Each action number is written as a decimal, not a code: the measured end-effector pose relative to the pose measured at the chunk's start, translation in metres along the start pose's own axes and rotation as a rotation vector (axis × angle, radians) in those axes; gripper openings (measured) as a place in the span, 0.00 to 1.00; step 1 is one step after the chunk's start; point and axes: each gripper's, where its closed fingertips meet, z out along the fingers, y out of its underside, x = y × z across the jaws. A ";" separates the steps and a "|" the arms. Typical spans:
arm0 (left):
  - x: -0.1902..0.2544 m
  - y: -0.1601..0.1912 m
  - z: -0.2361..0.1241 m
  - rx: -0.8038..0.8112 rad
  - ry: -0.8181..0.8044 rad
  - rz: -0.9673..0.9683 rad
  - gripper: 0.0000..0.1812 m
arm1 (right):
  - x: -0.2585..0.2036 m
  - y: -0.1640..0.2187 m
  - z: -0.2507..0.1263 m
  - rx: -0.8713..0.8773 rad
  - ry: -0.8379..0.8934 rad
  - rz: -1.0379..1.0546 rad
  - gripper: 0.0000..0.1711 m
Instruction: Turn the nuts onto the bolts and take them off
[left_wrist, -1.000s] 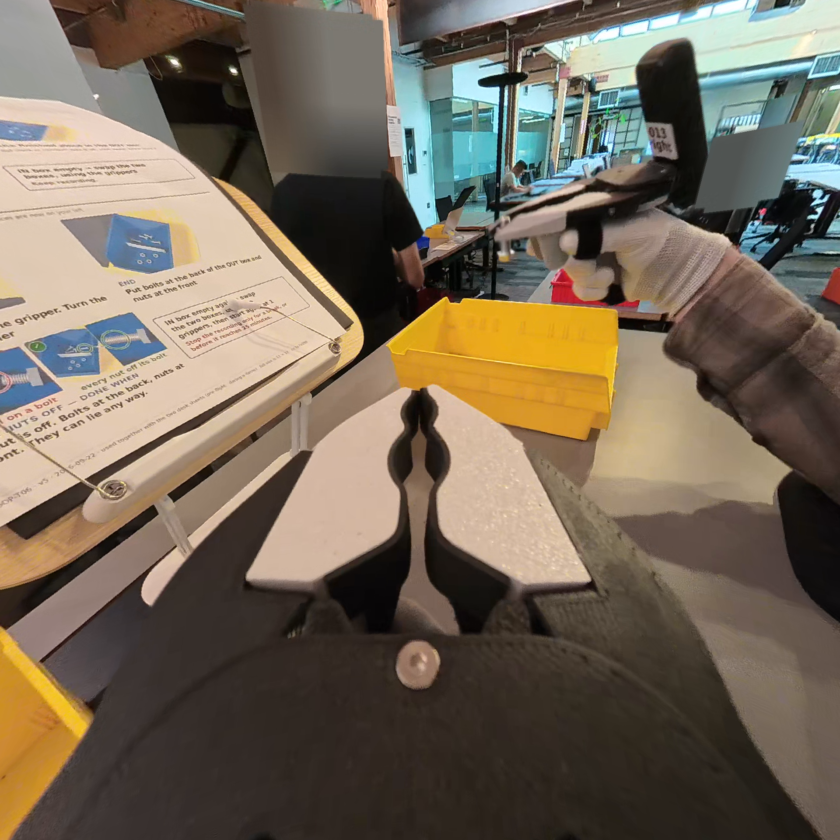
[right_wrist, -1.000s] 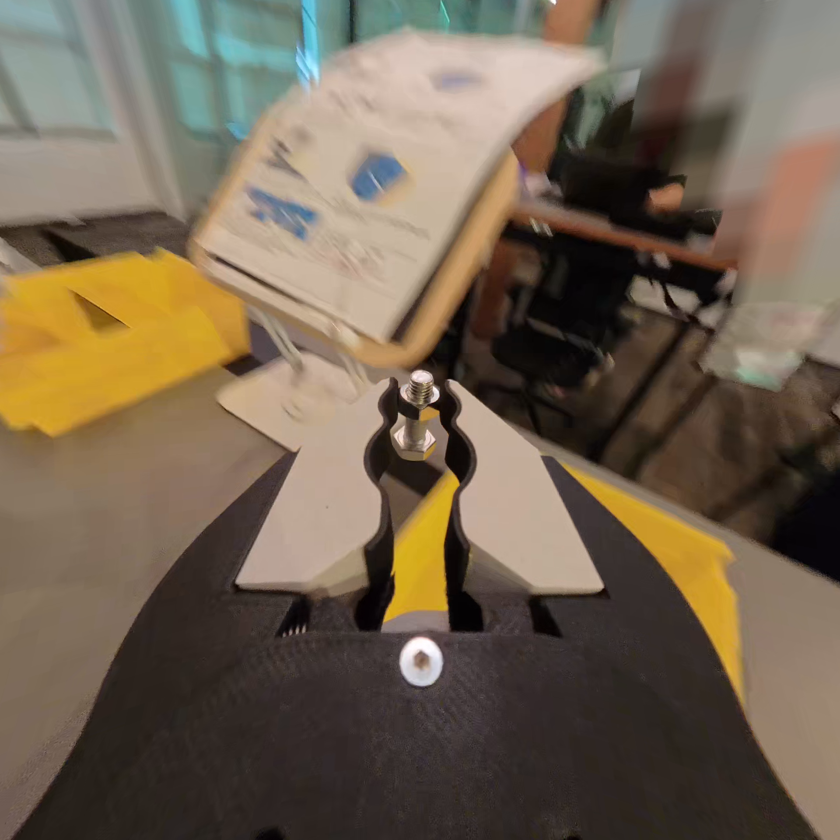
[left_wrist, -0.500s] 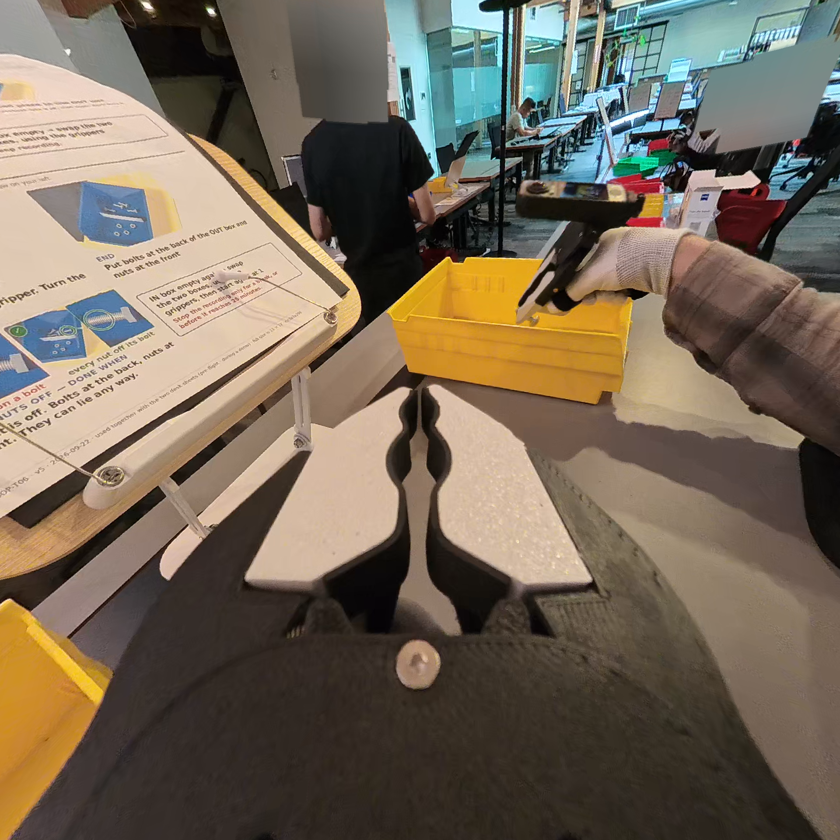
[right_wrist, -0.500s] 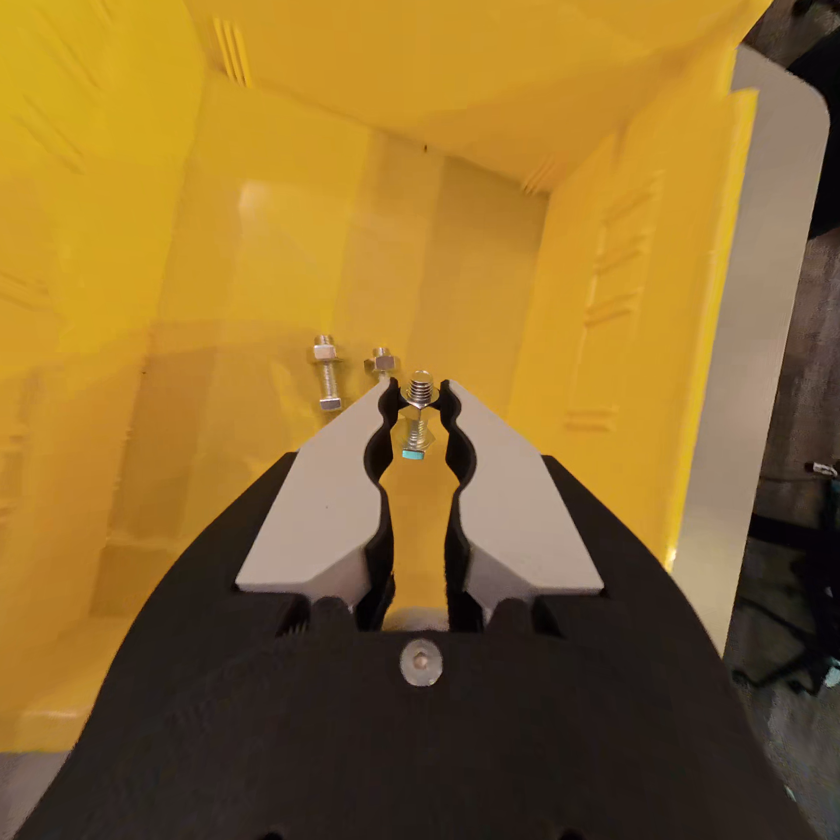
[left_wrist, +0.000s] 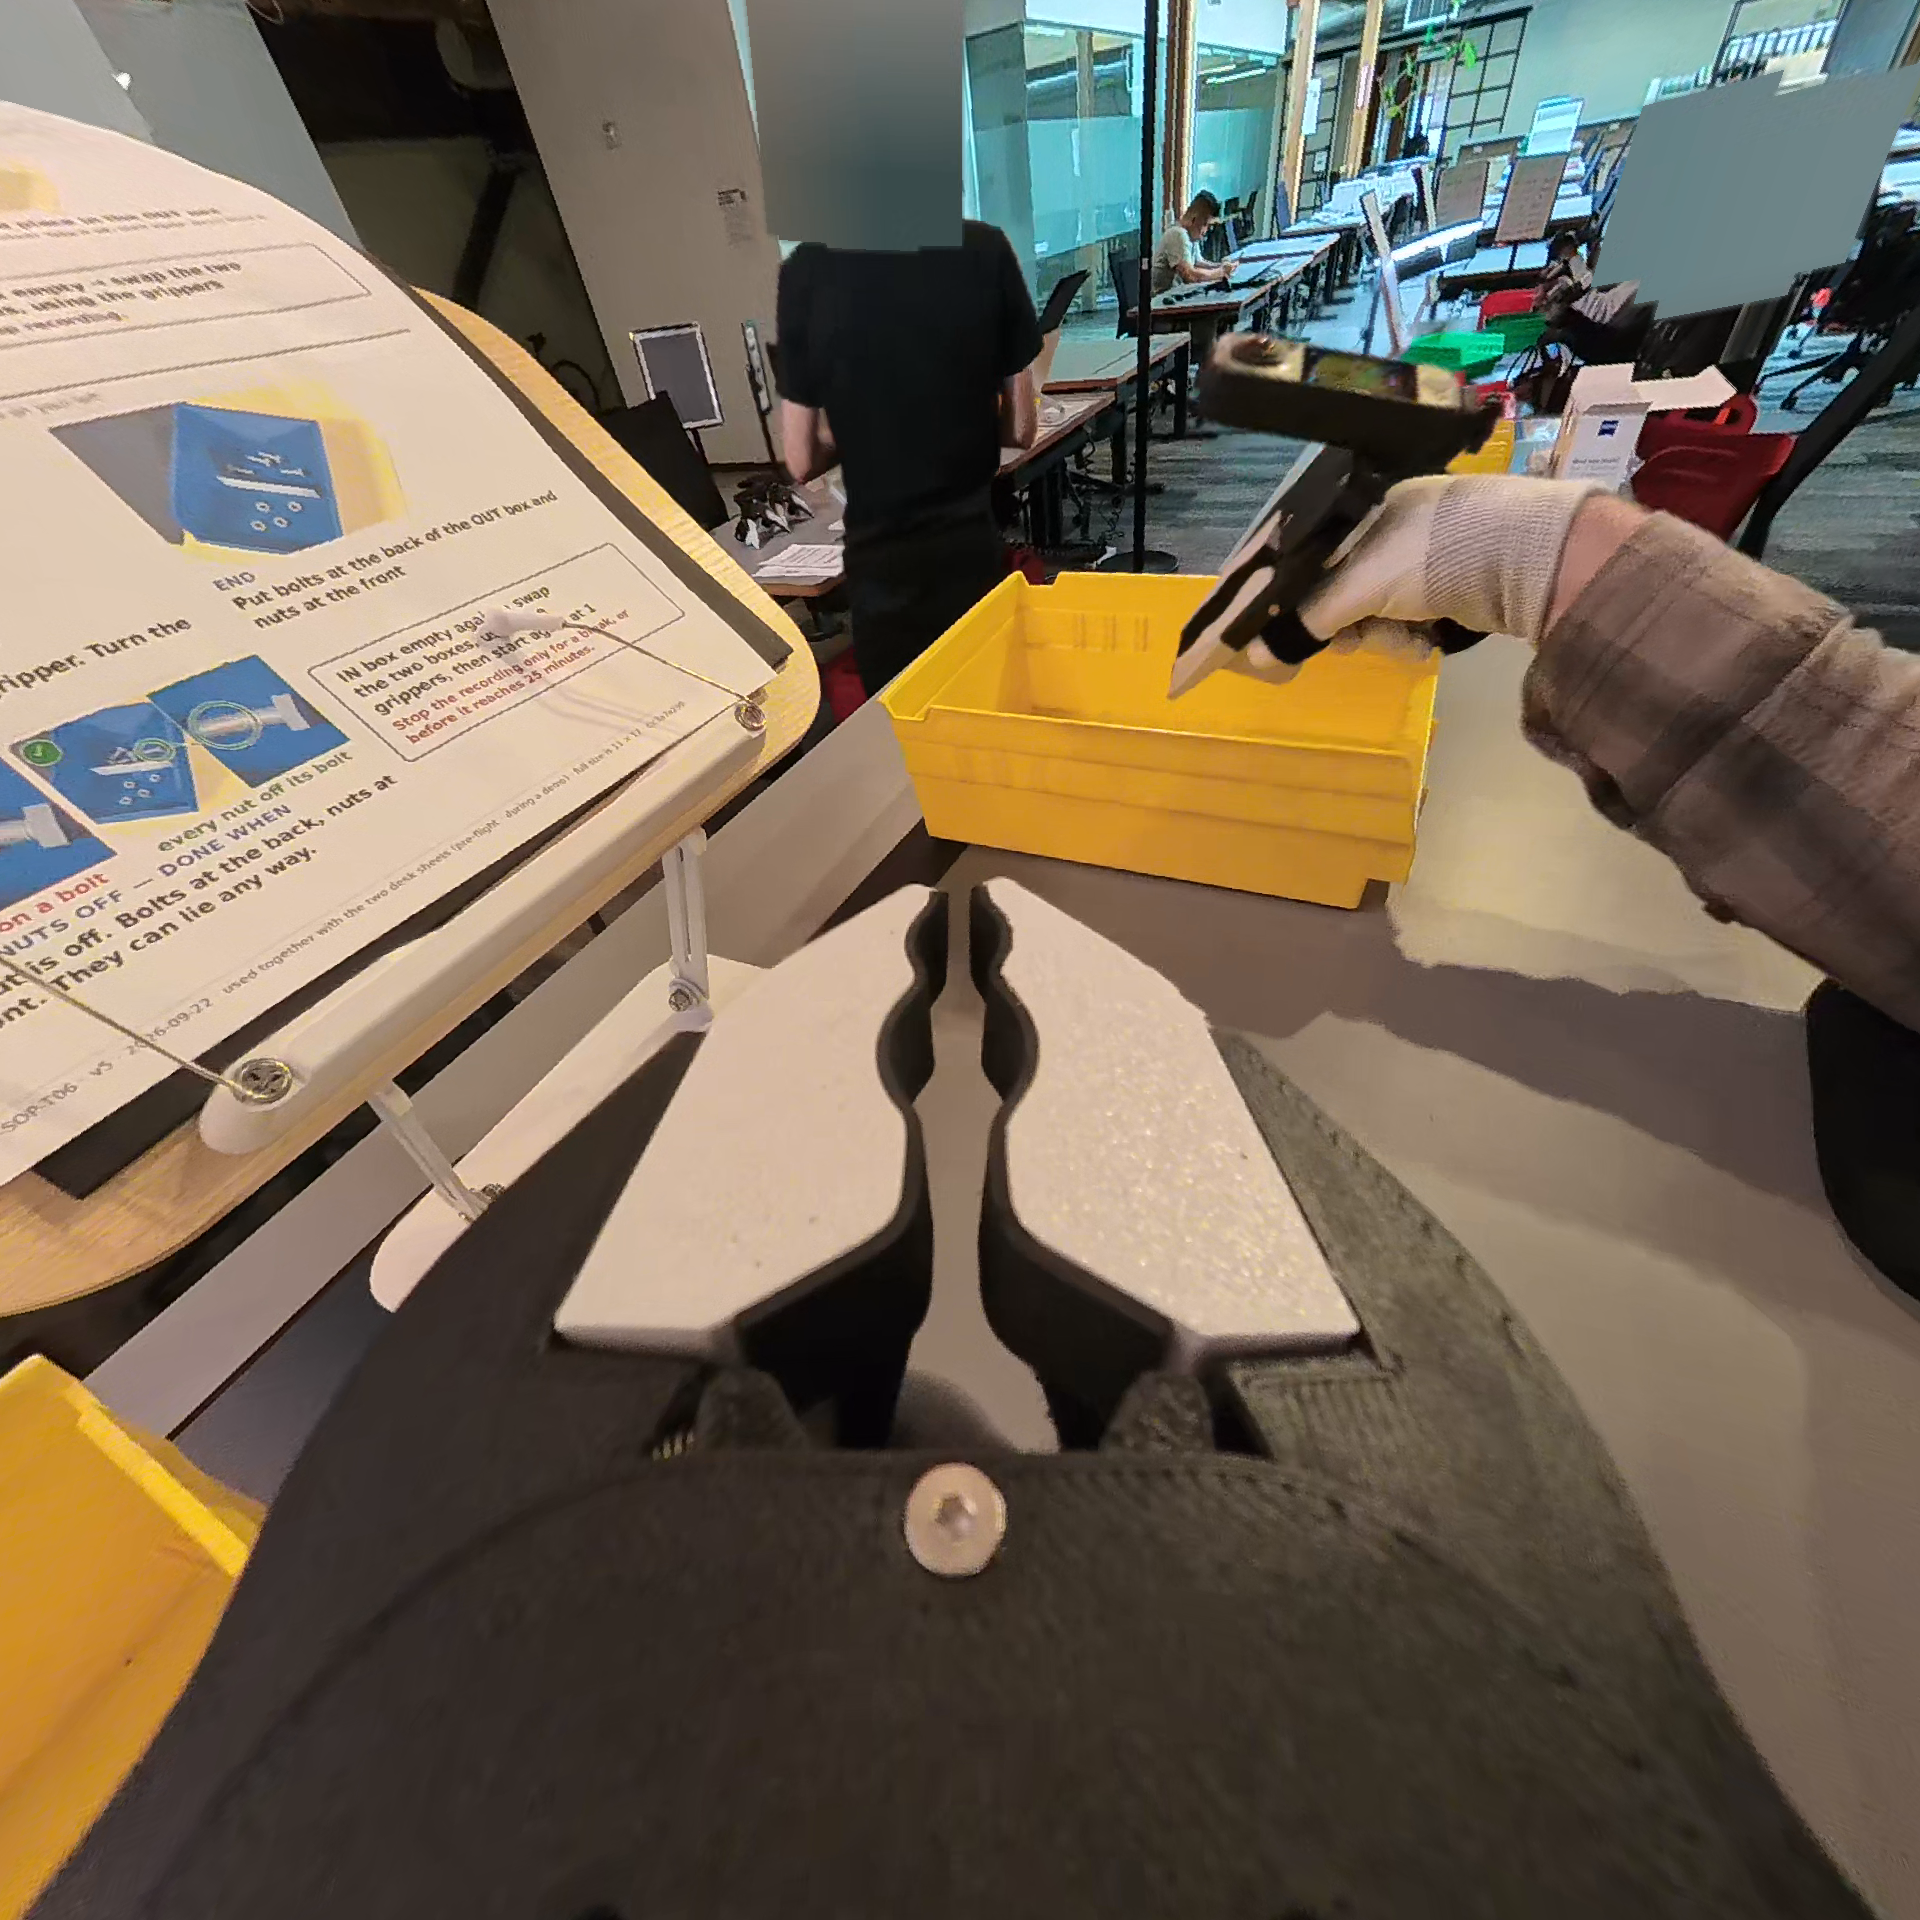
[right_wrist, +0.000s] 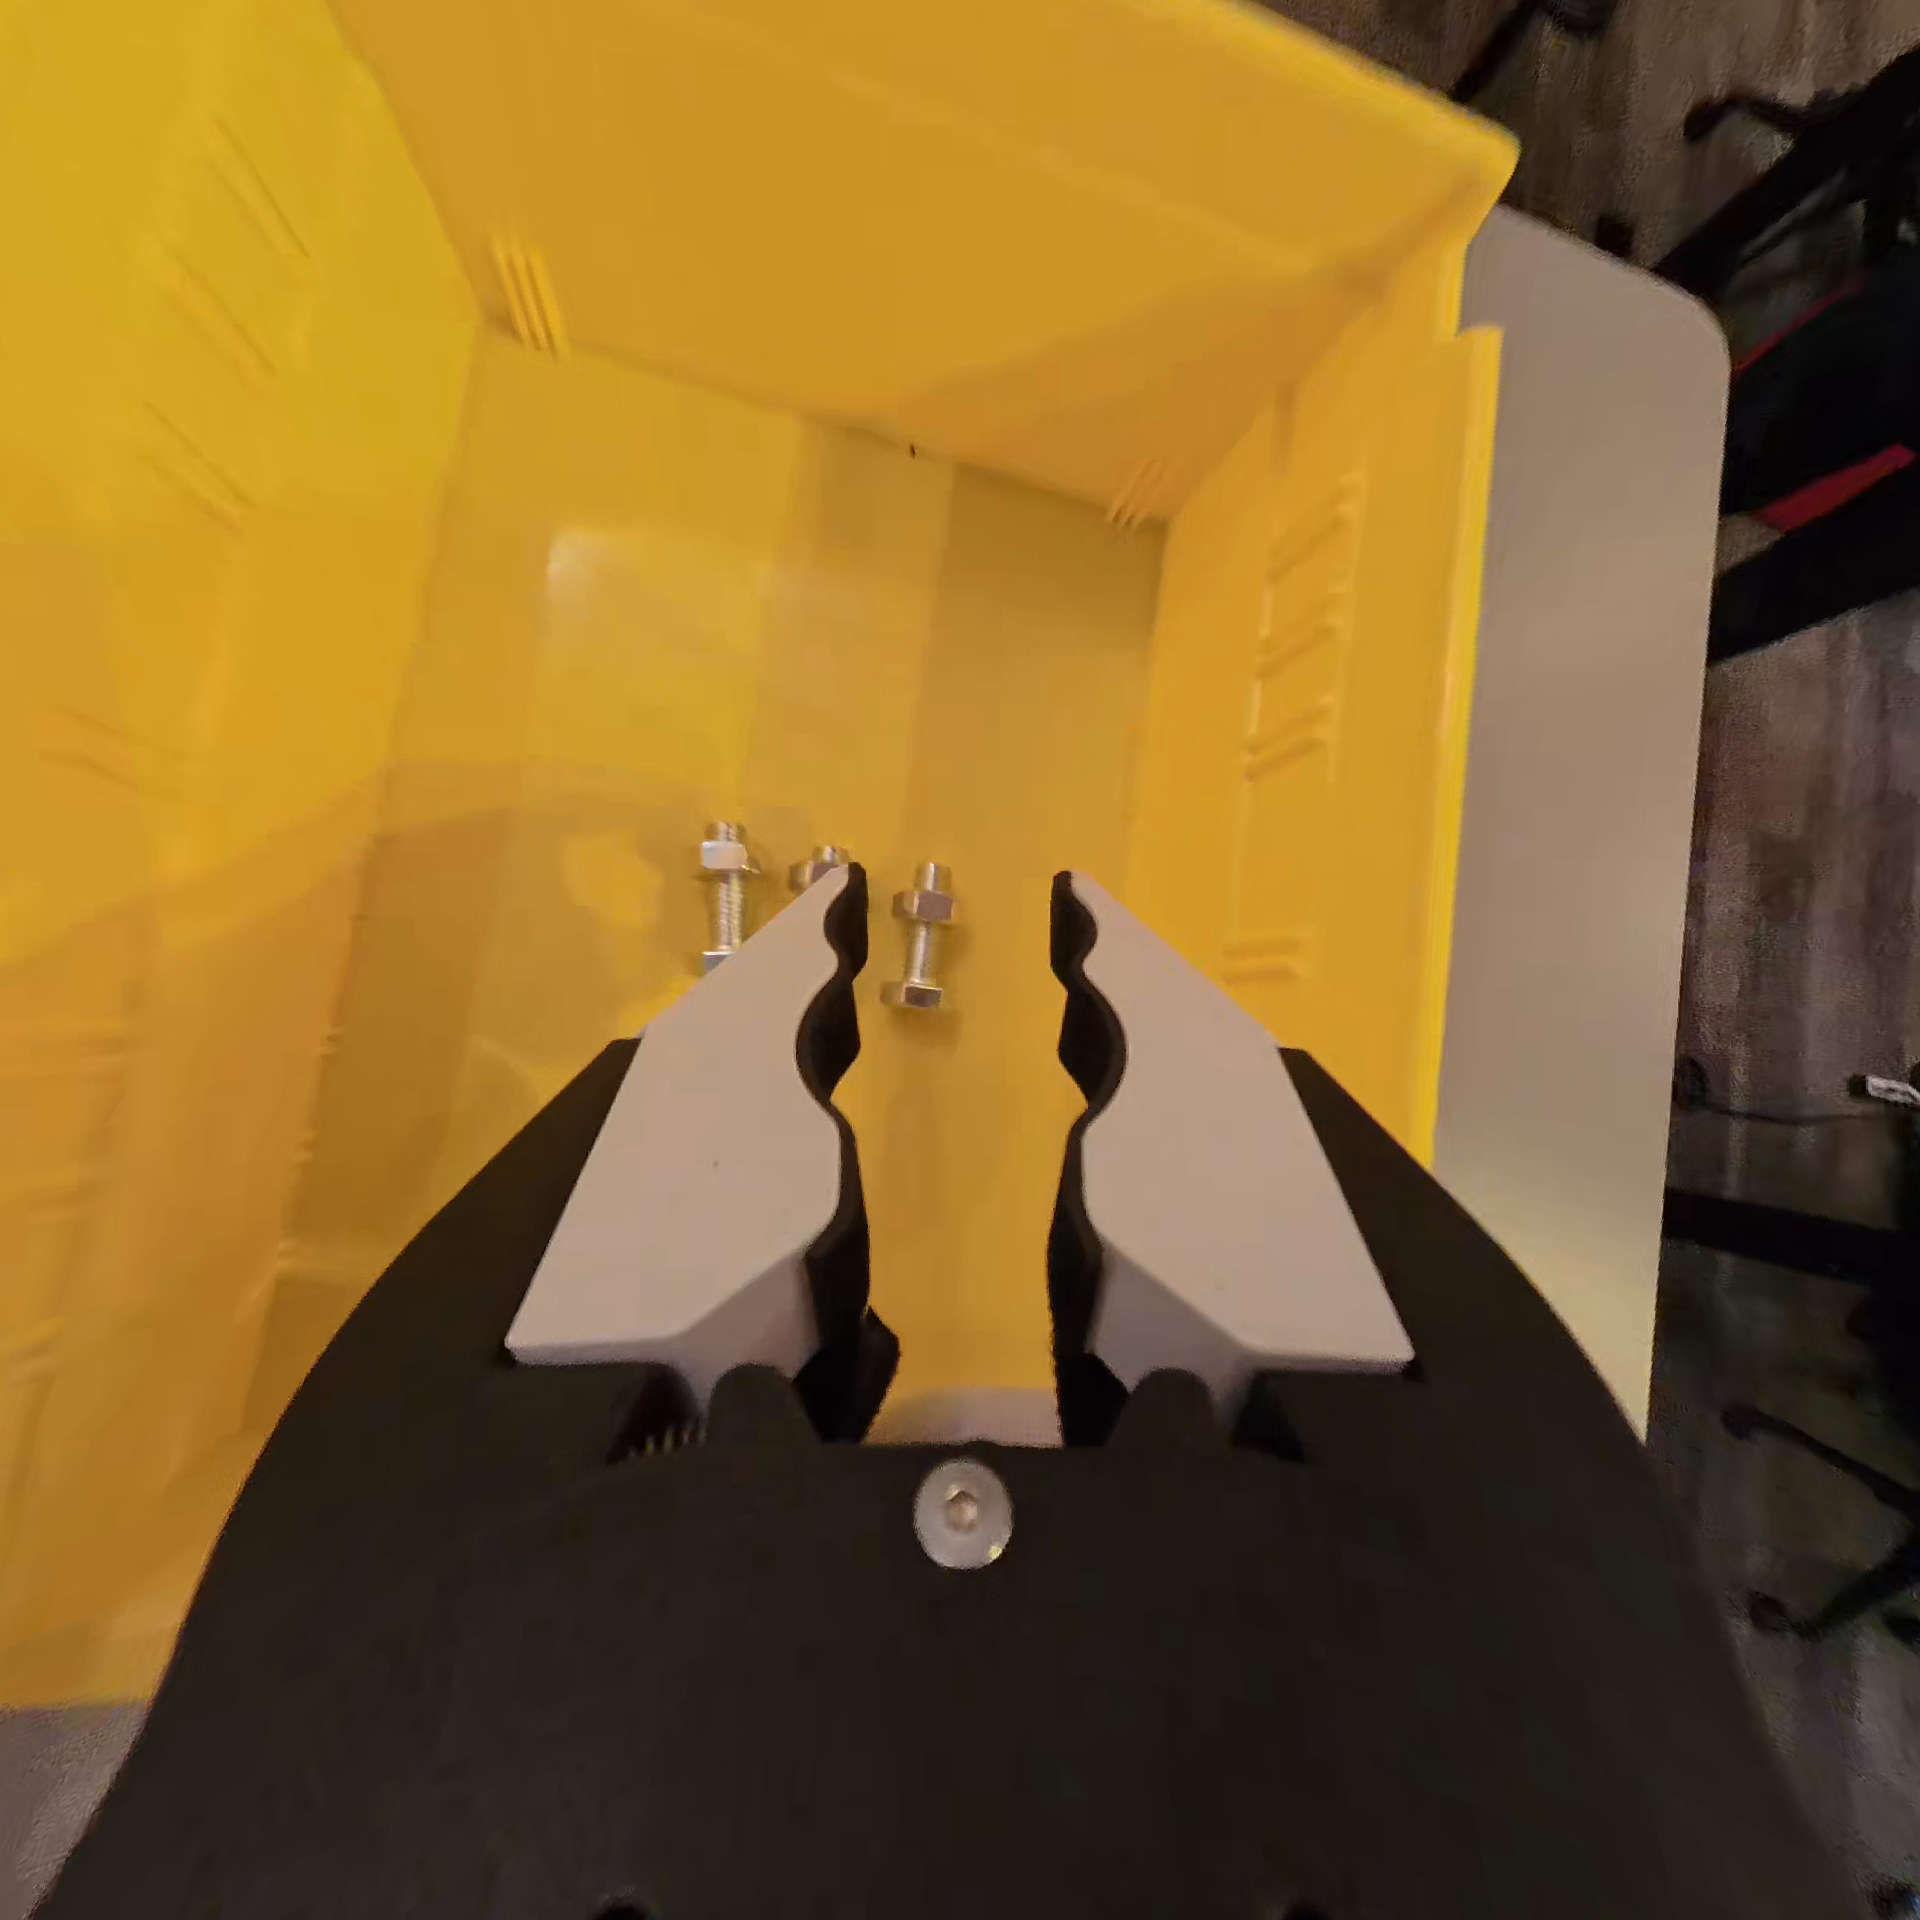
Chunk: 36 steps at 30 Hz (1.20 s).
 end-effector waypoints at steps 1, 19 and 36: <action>-0.001 -0.001 -0.001 0.003 -0.001 -0.002 0.02 | -0.002 -0.007 -0.008 0.034 -0.013 0.005 0.19; -0.081 -0.029 -0.092 0.033 -0.366 0.070 0.01 | -0.143 -0.142 -0.117 0.541 -0.201 -0.285 0.00; -0.210 0.105 -0.116 -0.790 -0.348 0.215 0.07 | -0.196 -0.135 -0.067 0.485 -0.311 -0.360 0.02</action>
